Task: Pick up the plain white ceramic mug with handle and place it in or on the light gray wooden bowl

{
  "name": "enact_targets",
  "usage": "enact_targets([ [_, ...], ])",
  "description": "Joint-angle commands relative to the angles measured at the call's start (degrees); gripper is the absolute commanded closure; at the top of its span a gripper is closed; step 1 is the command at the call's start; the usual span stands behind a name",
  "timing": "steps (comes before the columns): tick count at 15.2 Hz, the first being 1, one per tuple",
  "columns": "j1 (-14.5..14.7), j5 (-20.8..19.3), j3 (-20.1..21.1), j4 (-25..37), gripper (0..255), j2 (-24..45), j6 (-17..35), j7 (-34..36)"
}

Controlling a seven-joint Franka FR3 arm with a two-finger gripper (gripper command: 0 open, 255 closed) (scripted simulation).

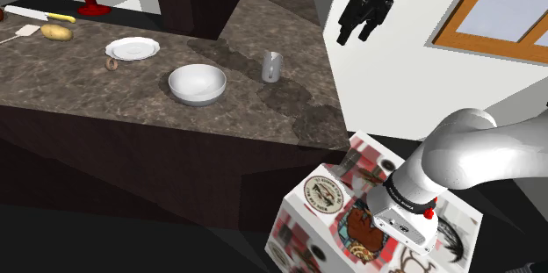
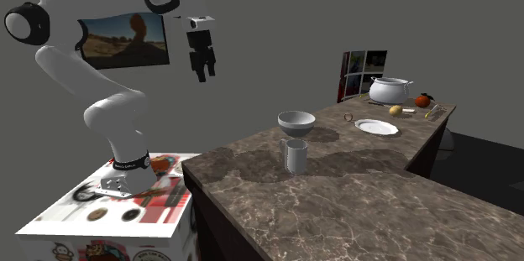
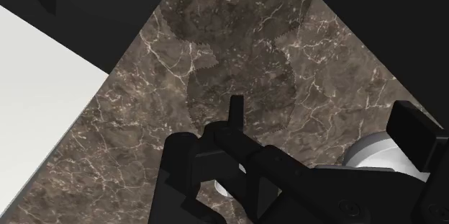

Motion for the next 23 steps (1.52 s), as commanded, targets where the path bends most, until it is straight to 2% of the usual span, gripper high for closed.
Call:
enact_targets([
  [1,0.00,0.00,0.00,0.00,0,0.00,0.00,0.00],
  [12,-0.86,-2.43,-4.12,7.14,0,23.18,12.62,-8.32],
  [23,-1.69,-2.32,-6.49,23.43,0,48.39,18.27,-15.61],
])
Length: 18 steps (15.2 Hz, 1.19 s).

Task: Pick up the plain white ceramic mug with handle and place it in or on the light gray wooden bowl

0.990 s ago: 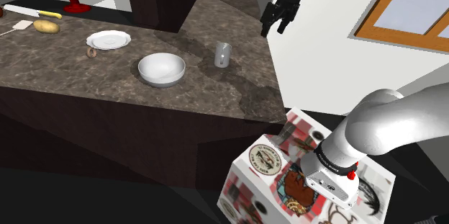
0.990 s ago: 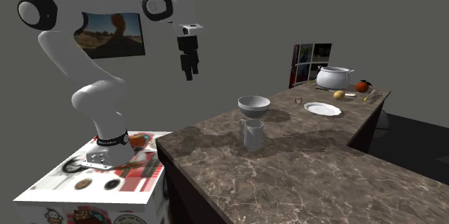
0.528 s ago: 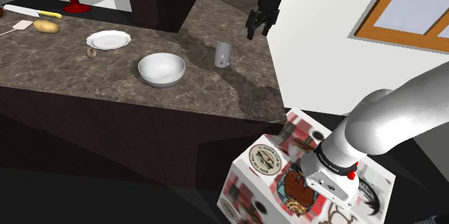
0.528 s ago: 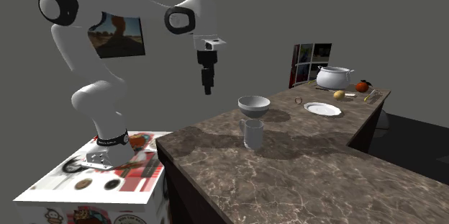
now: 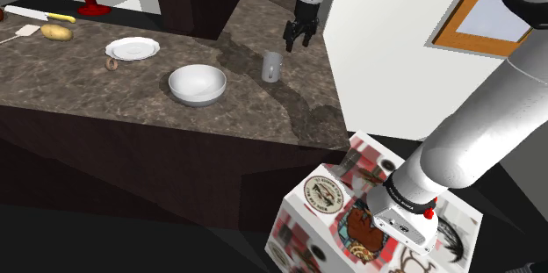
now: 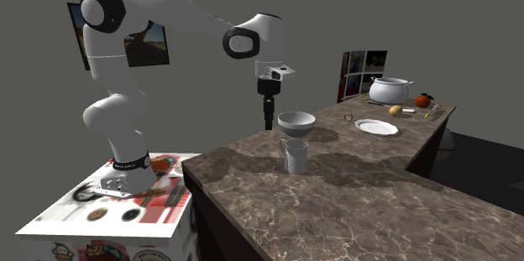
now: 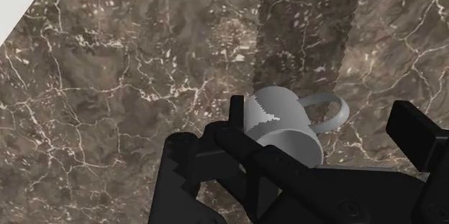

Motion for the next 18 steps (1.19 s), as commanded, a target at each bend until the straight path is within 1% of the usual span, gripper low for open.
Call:
enact_targets([
  [1,-0.27,0.20,-0.27,4.27,0,5.01,0.14,-1.34],
  [5,-0.90,0.52,-0.45,12.96,0,14.56,-0.13,-3.54],
  [9,-1.62,0.72,-0.40,22.79,0,24.04,-1.56,-5.31],
  [16,-1.61,0.89,-0.28,19.52,0,25.54,3.20,-5.43],
  [18,-1.61,0.91,-0.27,19.31,0,25.70,3.58,-5.45],
])
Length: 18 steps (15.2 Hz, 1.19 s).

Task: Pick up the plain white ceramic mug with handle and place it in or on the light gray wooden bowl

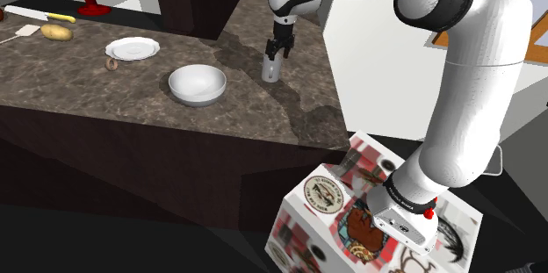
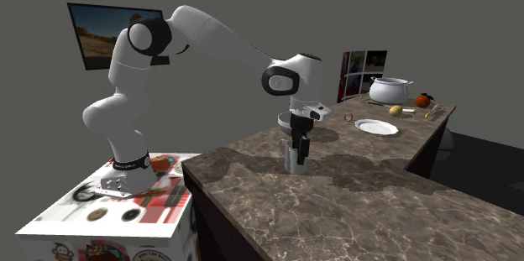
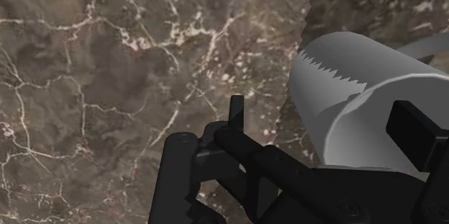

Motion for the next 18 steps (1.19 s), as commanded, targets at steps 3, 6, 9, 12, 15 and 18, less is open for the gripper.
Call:
enact_targets([
  [3,-0.02,0.02,0.00,-0.15,0,0.13,0.30,-0.03],
  [6,-0.02,0.02,0.00,-0.15,0,0.12,0.30,-0.03],
  [9,-0.02,0.02,0.00,-0.15,255,0.12,0.30,-0.03],
  [12,-0.02,0.02,0.00,-0.15,255,0.12,0.30,-0.03],
  [15,-0.01,0.01,0.00,-0.15,255,0.12,0.29,-0.03],
  [18,0.00,-0.05,-0.03,0.52,255,-0.48,-0.97,0.02],
])
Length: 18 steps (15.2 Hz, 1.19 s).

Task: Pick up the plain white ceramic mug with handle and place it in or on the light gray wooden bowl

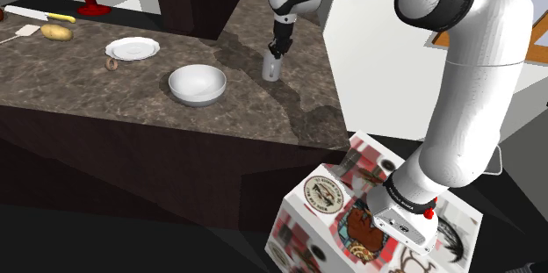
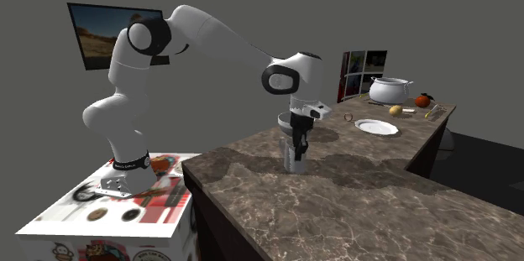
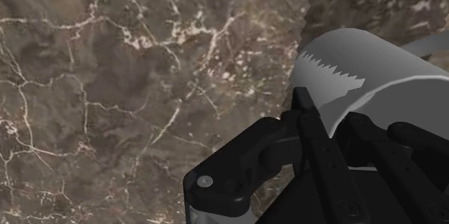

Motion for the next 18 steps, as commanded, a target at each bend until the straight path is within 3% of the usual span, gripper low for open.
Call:
enact_targets([
  [1,0.01,-0.06,-0.03,0.59,255,-0.57,-1.16,0.05],
  [18,-0.01,-0.43,-0.19,9.11,255,-3.75,-12.84,0.43],
])
